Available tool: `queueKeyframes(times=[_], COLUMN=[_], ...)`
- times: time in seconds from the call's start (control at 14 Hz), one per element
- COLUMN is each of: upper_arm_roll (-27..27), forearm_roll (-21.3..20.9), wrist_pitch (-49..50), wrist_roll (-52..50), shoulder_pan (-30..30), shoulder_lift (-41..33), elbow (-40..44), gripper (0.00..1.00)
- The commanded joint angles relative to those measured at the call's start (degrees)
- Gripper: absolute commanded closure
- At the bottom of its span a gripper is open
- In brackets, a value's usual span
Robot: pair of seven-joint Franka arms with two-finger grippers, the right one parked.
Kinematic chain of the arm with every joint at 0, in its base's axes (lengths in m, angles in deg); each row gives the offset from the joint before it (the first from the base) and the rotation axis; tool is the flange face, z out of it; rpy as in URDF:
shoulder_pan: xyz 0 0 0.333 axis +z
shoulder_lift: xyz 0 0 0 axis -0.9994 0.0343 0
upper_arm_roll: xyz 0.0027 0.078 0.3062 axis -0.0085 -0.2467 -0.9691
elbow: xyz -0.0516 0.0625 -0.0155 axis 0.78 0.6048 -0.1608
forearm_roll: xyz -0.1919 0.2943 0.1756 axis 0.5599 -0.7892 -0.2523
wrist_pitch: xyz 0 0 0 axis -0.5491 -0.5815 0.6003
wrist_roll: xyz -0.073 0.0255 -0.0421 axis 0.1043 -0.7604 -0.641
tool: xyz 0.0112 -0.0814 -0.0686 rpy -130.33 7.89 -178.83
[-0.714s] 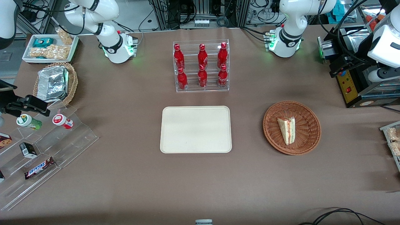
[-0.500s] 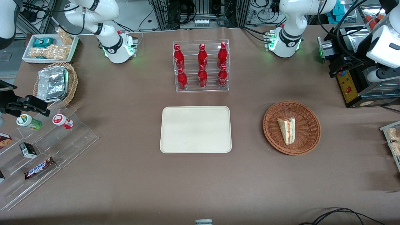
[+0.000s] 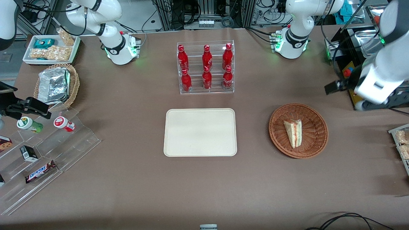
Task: Place sandwich from basket to tray
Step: 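Move the left gripper over the sandwich in the woven basket, then lower the left gripper and close it on the wrapped sandwich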
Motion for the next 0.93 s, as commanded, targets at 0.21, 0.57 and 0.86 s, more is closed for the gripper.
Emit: queueKeyframes(times=[0.21, 0.57, 0.86], upper_arm_roll=[0.1, 0.2, 0.2], forearm_roll=[0.2, 0.1, 0.0], wrist_pitch=[-20.4, -43.0, -56.1], wrist_roll=[-3.5, -3.7, -3.6], shoulder_pan=[-0.7, -1.6, -1.7], shoulder_lift=[3.1, 3.0, 3.8], elbow=[-15.2, -31.4, -40.0], gripper=[0.0, 0.0, 0.0])
